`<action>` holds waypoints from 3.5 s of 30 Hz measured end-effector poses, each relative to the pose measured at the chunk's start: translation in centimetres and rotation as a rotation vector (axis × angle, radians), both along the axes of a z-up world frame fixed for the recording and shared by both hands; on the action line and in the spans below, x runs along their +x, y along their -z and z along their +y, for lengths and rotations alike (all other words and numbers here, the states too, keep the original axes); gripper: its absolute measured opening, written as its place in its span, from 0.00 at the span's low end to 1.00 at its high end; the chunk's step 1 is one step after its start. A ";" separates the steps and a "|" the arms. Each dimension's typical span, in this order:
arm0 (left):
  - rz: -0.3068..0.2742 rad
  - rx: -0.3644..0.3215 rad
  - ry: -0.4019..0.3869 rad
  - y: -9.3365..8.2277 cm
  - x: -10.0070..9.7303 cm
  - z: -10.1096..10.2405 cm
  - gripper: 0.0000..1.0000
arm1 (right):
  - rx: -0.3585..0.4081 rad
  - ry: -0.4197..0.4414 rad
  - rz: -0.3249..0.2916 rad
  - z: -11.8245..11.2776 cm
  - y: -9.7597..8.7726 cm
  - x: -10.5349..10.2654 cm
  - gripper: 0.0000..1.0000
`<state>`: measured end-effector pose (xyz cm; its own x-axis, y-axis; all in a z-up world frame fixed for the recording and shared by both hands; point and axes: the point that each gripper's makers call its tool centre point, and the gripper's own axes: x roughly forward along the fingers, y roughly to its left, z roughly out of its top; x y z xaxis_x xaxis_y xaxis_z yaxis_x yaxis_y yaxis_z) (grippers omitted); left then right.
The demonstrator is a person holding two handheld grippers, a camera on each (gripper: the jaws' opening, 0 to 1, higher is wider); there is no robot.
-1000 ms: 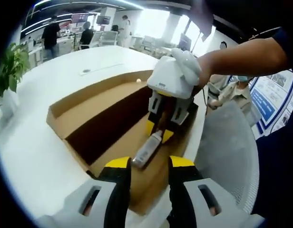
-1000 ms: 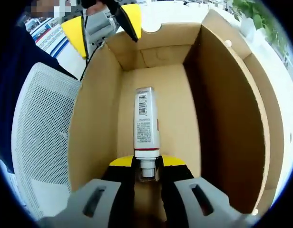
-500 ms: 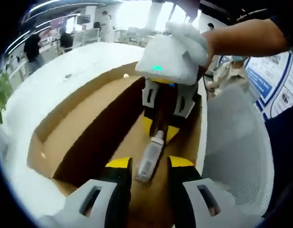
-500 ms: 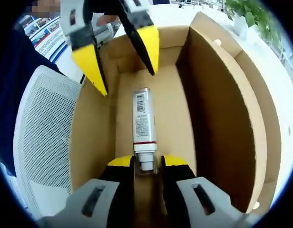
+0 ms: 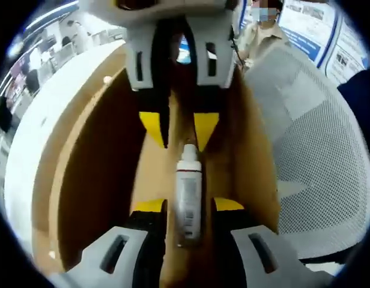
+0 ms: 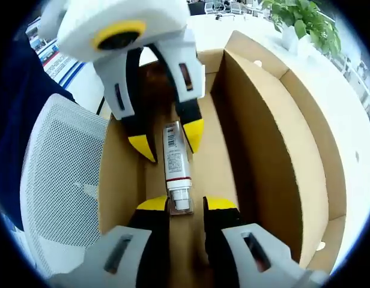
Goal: Operate the shoe box by opening the lid, removing the specified soft item, and placing it in the target area until the item is outside and the box remains undamaged.
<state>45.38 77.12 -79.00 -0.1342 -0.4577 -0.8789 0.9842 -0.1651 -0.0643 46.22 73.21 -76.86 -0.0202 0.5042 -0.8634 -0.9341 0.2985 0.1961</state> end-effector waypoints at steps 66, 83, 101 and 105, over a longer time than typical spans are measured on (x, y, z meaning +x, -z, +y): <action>0.328 -0.617 -0.040 -15.0 -0.9 -2.2 0.17 | 0.408 0.086 -0.004 2.8 -13.8 -1.3 0.20; 0.283 -0.579 -0.072 -14.1 -0.7 -2.4 0.24 | 0.290 0.081 -0.021 1.0 -13.2 -1.0 0.19; 0.070 -0.535 -0.277 -14.0 -1.9 -1.1 0.24 | 0.035 0.000 -0.075 -6.7 -15.8 -1.9 0.19; 0.056 -0.557 -0.289 -14.8 -2.9 -2.2 0.24 | -0.029 -0.038 -0.083 -9.5 -16.4 -2.5 0.19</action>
<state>42.46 74.96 -64.22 0.0246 -0.8694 -0.4935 0.9917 0.0836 -0.0979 43.72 63.72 -60.46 0.0331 0.4794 -0.8770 -0.9575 0.2669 0.1098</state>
